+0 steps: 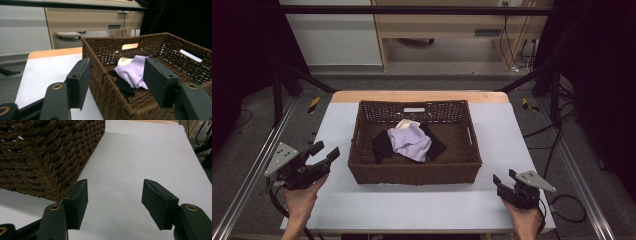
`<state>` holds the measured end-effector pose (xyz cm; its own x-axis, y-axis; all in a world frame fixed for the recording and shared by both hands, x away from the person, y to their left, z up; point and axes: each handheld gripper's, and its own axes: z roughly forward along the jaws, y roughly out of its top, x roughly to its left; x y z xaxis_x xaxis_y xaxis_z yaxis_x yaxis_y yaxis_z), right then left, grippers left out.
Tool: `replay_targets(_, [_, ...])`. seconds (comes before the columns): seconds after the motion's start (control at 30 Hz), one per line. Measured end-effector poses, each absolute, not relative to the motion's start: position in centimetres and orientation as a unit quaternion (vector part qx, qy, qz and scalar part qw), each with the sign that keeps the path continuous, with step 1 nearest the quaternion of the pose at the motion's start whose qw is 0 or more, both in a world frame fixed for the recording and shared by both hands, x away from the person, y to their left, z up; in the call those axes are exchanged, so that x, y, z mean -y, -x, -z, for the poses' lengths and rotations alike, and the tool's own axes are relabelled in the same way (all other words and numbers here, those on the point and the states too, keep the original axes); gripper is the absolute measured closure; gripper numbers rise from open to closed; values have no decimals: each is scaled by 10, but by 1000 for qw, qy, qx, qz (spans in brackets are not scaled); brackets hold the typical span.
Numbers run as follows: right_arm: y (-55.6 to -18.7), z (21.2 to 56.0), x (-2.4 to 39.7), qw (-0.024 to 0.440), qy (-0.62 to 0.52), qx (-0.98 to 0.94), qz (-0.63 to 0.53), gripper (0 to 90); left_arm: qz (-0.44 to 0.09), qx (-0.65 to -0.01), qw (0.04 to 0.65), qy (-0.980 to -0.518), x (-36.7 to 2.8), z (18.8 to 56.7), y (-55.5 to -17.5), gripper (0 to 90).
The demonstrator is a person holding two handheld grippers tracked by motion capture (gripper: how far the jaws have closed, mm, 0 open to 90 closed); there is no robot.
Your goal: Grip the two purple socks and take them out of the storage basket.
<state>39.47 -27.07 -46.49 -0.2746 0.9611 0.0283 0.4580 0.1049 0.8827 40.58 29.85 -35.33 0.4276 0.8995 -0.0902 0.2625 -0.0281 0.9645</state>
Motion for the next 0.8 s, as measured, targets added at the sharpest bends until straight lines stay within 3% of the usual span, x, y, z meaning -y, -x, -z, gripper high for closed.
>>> replay_targets(0.8, [-396, 464, 270, 303, -520, -681, -417, 390, -294, -414, 544, -668, -248, 320, -444, 402])
